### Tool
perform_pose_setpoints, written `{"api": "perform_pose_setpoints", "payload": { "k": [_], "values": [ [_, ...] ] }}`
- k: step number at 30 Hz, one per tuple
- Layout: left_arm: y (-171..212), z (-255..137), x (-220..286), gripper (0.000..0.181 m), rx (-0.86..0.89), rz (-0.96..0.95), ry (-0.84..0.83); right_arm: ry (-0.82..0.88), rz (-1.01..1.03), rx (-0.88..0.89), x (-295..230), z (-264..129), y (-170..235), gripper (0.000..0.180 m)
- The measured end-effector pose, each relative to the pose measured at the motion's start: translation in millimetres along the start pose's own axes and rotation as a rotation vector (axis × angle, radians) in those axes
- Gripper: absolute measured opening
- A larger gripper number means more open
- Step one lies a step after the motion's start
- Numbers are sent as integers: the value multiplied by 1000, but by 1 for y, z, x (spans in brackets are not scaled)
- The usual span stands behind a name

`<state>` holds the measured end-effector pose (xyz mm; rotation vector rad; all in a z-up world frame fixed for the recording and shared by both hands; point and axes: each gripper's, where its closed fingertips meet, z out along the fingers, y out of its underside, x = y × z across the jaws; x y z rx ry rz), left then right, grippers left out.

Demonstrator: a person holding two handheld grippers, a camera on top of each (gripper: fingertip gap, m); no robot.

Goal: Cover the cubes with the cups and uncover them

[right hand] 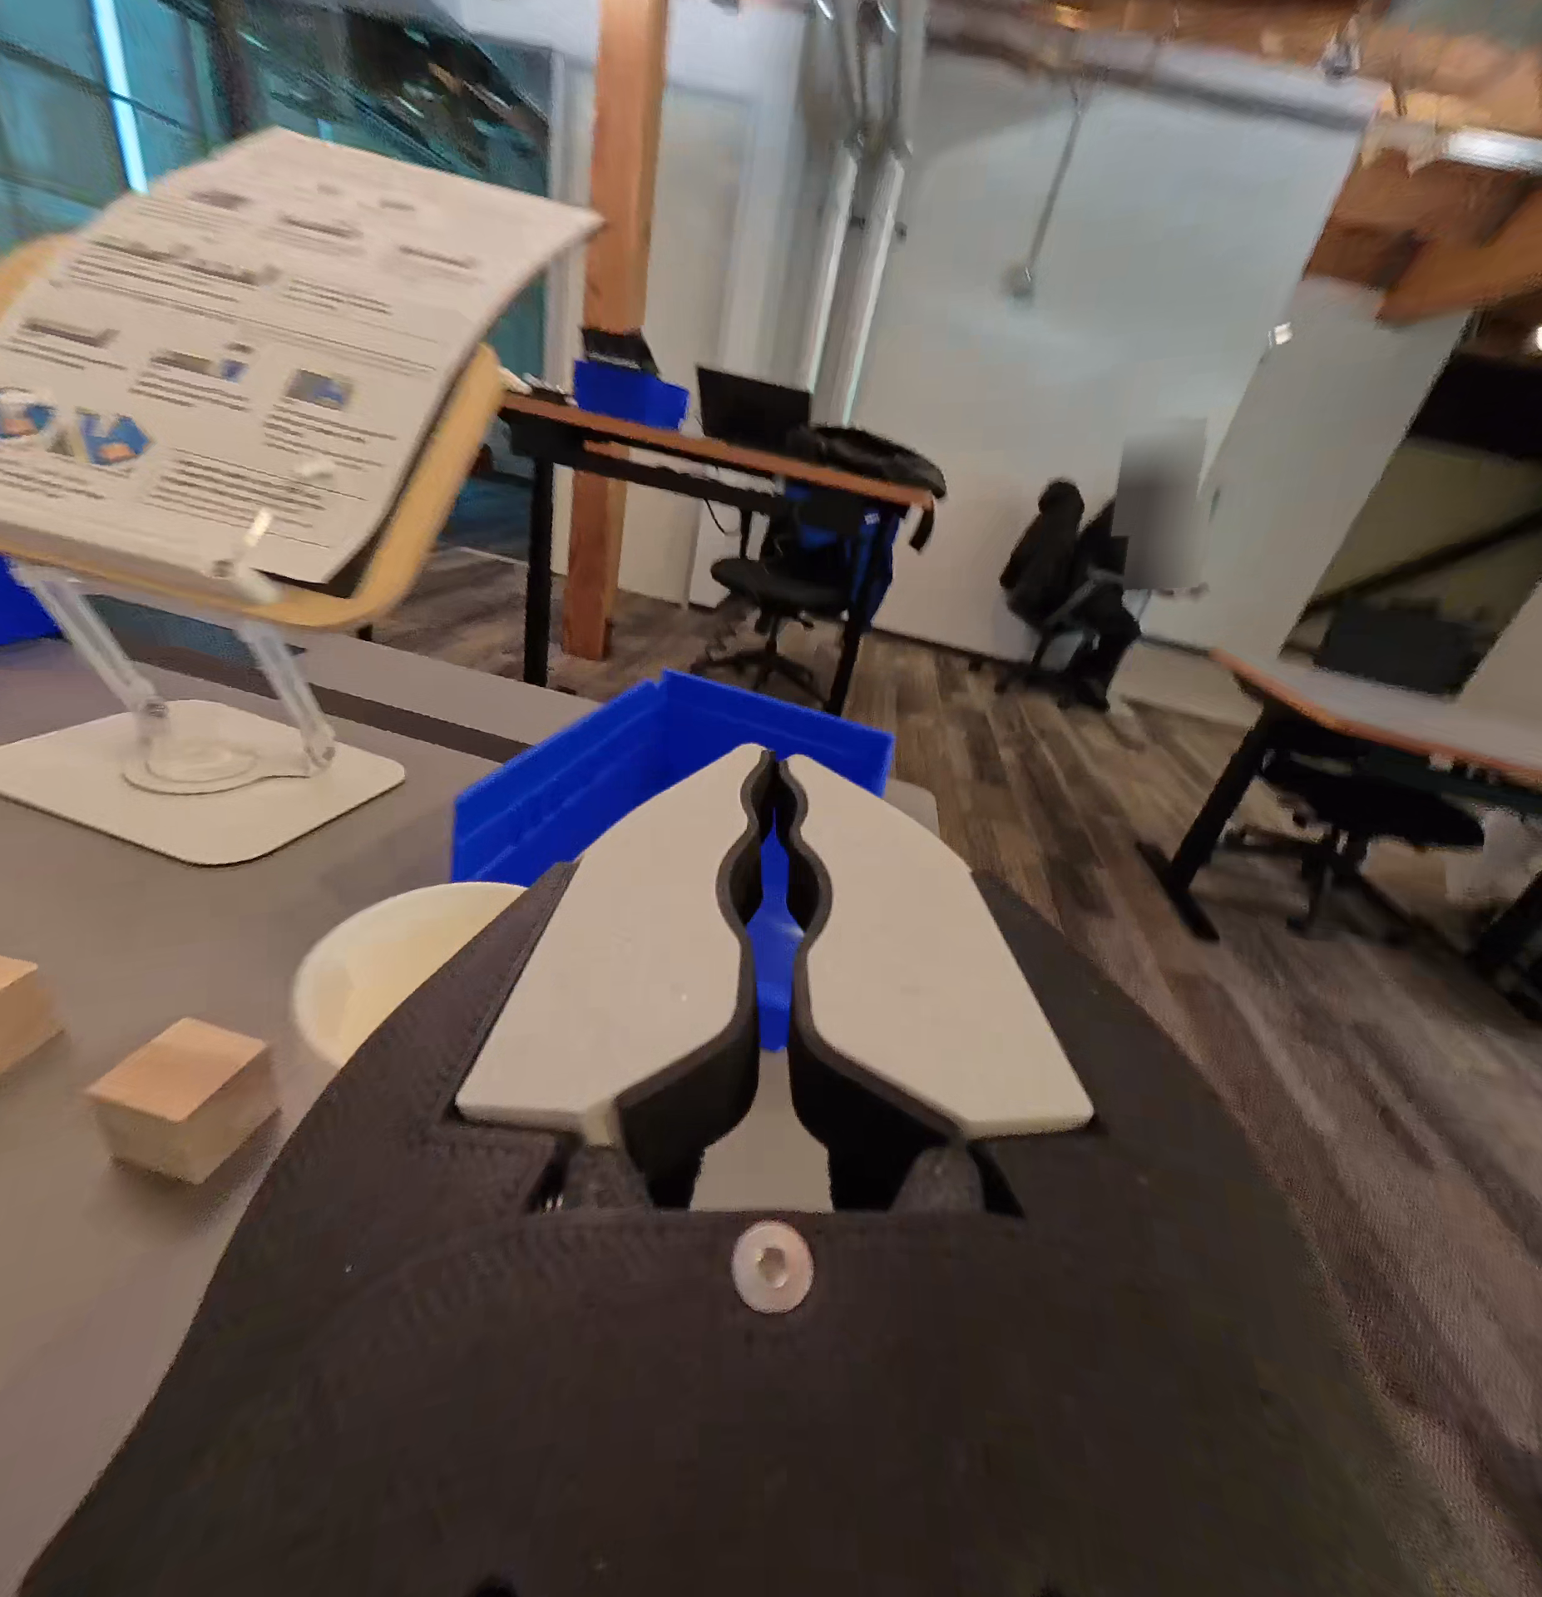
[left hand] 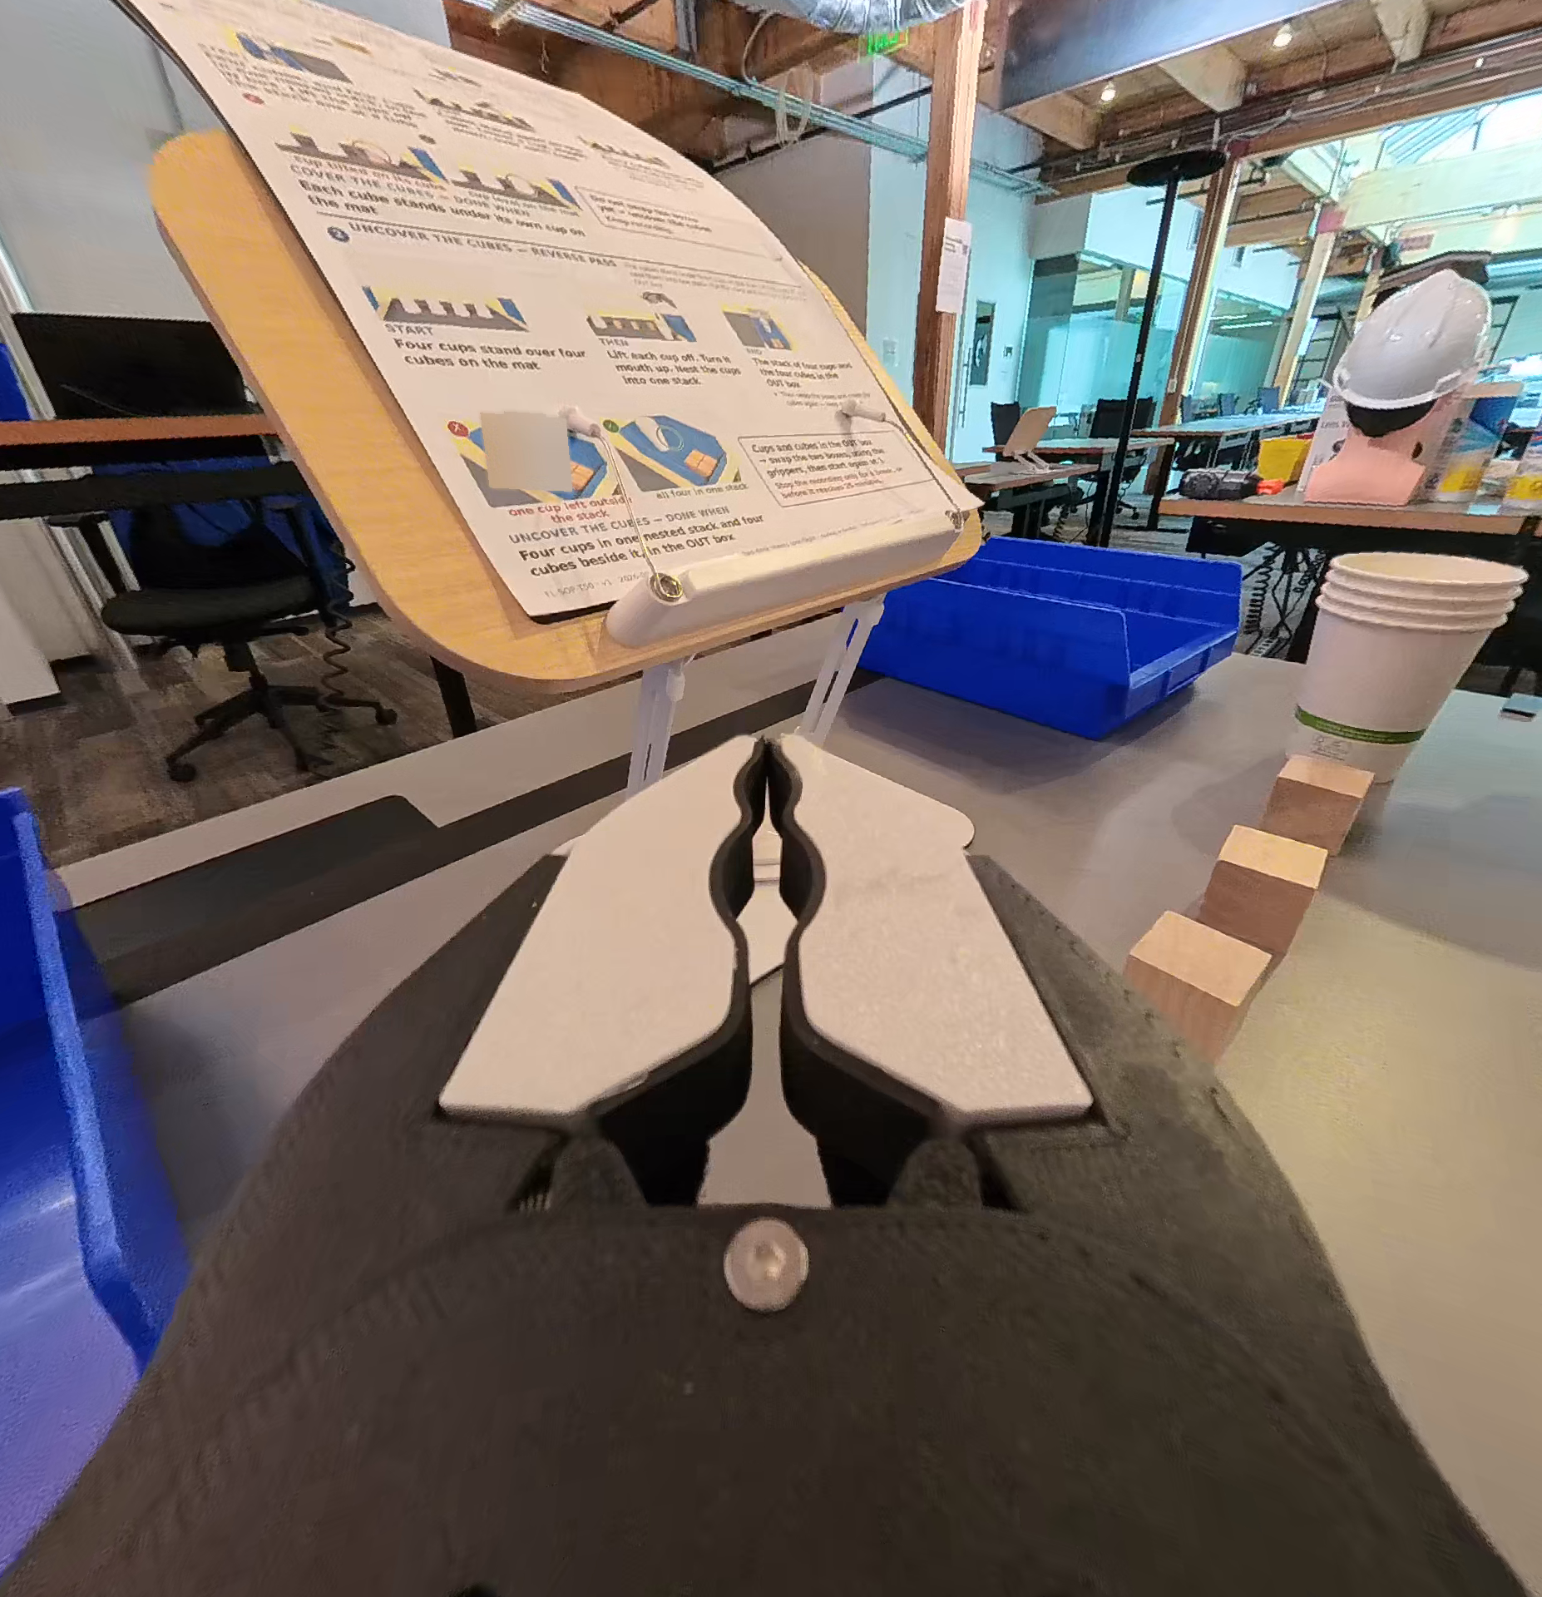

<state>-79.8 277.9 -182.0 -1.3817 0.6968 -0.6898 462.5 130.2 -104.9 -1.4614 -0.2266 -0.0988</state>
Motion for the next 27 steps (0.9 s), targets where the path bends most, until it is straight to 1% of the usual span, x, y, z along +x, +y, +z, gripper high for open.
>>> {"api": "perform_pose_setpoints", "payload": {
  "k": [2, 5, 7, 9, 11, 15, 18, 20, 22, 24, 27],
  "values": [
    [2, 3, 2, 0, 2, -5, -5, -53, -57, 52, -32, -9, -23, 0],
    [4, 10, 8, 0, -6, 12, -9, -188, -116, 112, -99, -11, -59, 0],
    [4, 16, 15, 0, -3, 14, -5, -265, -153, 145, -142, -8, -74, 0],
    [6, 23, 23, 0, -1, 18, -11, -343, -118, 161, -180, 1, -78, 0],
    [10, 30, 35, 0, -14, 33, 5, -437, -41, 154, -218, 16, -67, 0],
    [18, 38, 53, 0, -59, 95, 47, -631, 93, 71, -293, 36, -19, 0],
    [18, 30, 40, 0, -80, 170, -6, -715, 175, 13, -334, 34, 6, 0],
    [13, 22, 25, 0, -57, 136, -45, -745, 215, -16, -351, 30, 13, 0],
    [7, 15, 14, 0, -11, 65, -59, -744, 256, -8, -358, 28, 15, 0],
    [7, 13, 8, 0, 5, 4, -64, -745, 225, -23, -363, 28, 23, 0],
    [9, 15, 9, 0, -2, -3, -58, -719, 71, -38, -367, 30, 34, 0]
  ]
}}
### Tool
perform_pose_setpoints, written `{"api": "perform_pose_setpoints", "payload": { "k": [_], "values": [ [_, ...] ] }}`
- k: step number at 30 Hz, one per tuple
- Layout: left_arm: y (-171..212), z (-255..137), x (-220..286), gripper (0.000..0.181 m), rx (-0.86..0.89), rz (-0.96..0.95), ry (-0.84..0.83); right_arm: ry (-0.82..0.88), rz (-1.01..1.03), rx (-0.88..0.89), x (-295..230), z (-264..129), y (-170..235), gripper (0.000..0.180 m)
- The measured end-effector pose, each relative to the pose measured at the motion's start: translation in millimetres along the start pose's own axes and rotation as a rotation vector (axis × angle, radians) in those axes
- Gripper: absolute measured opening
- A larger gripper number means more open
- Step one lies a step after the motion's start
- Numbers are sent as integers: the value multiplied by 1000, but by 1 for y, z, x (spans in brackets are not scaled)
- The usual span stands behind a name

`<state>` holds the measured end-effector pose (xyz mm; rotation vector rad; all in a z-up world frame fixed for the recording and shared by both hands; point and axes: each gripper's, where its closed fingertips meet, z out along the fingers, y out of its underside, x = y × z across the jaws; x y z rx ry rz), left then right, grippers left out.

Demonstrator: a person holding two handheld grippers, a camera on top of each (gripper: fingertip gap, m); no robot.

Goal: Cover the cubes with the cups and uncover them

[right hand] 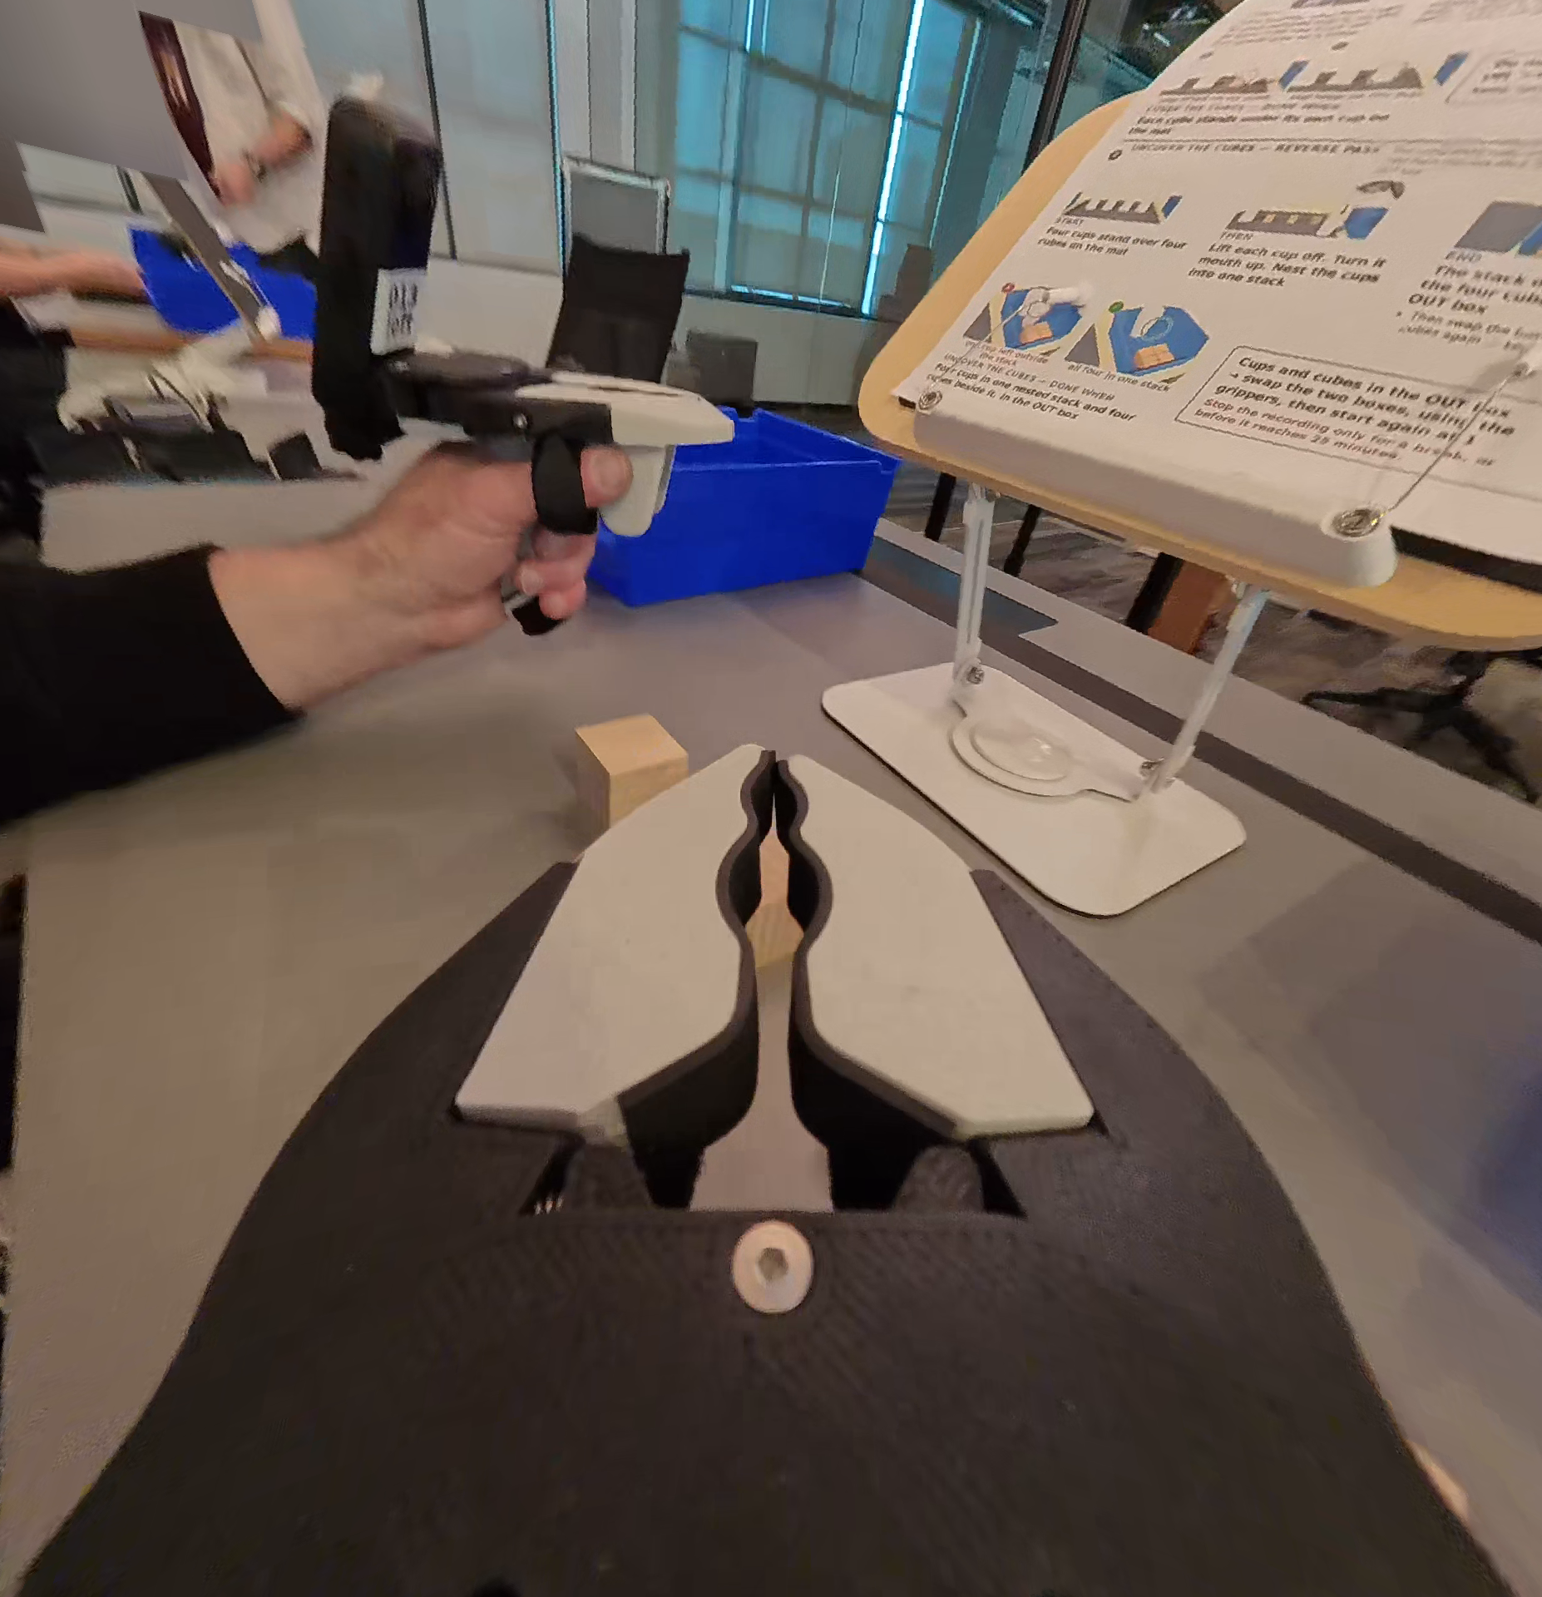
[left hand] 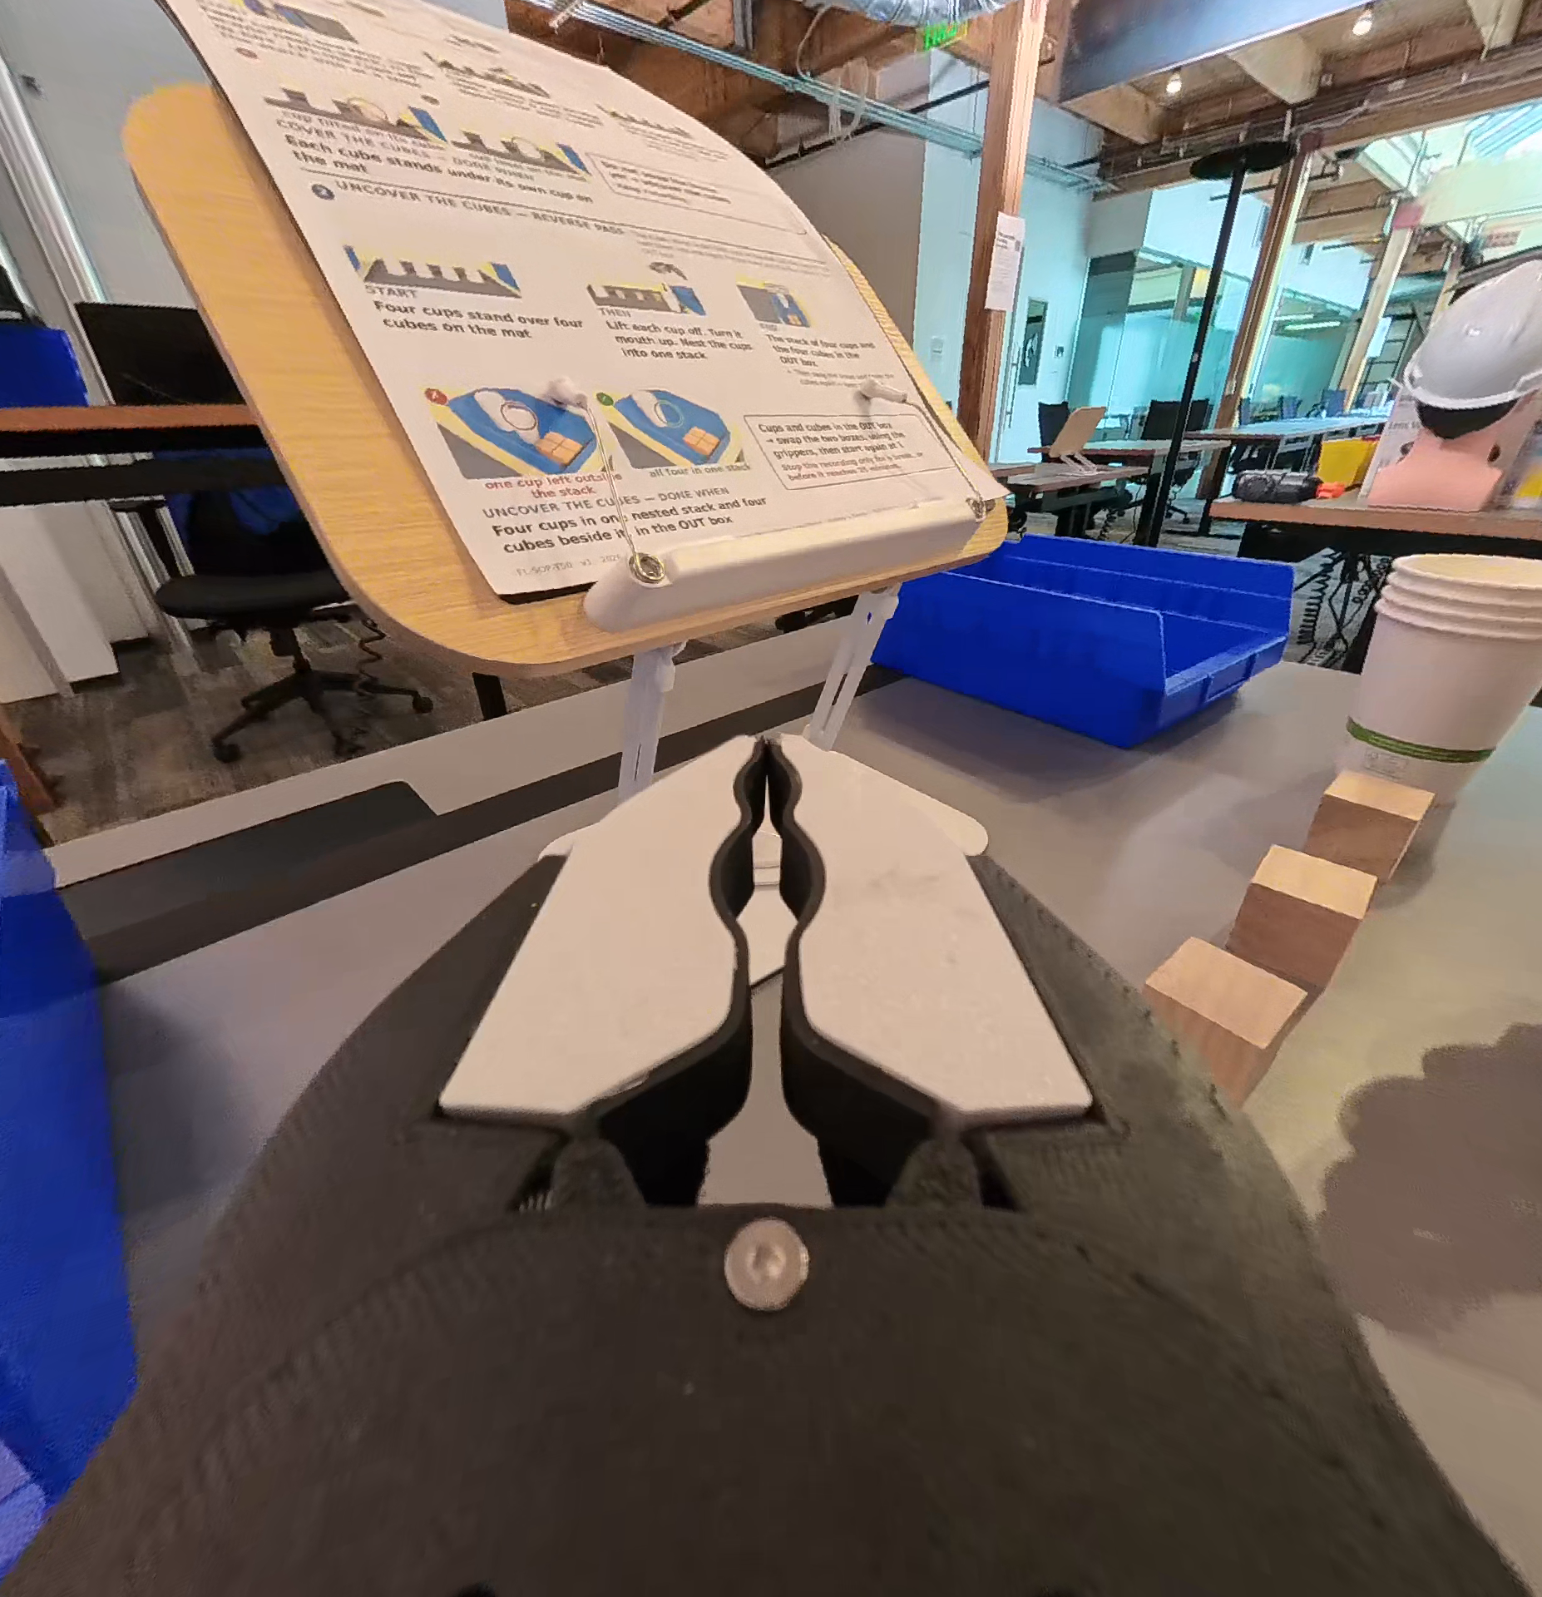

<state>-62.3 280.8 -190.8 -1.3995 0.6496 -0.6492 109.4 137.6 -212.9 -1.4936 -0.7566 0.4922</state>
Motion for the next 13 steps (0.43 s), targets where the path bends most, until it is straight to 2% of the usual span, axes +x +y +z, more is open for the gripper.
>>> {"api": "perform_pose_setpoints", "payload": {
  "k": [13],
  "values": [
    [10, 7, 10, 0, -61, 108, -3, 21, -132, -56, -8, 3, 10, 0]
  ]
}}
